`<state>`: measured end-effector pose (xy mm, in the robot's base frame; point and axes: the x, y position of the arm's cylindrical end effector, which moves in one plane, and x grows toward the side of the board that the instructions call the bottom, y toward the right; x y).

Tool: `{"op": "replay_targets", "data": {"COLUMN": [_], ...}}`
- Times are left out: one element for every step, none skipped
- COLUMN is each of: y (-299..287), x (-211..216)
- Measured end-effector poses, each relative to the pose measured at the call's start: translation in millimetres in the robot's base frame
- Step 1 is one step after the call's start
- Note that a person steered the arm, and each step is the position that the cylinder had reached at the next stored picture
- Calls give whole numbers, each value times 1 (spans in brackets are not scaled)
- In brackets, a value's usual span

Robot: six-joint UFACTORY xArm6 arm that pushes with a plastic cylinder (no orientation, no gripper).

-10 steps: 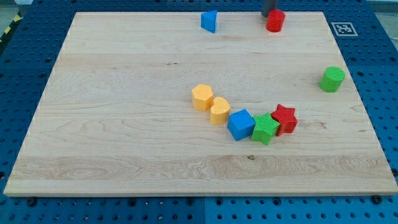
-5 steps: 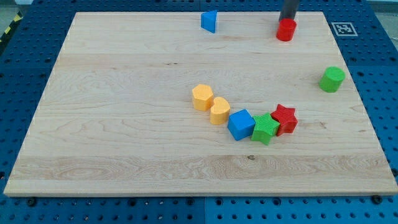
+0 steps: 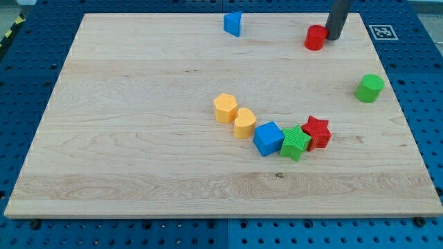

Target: Move the red circle into the red star

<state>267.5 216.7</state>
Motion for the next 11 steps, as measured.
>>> {"op": "replay_targets", "data": {"y": [0,-12,-24,-15,-13,-13,-25,-25,-25,-30,-61], "x": [-8,-36,-13,6,19,34,25,40,60,68,50]}}
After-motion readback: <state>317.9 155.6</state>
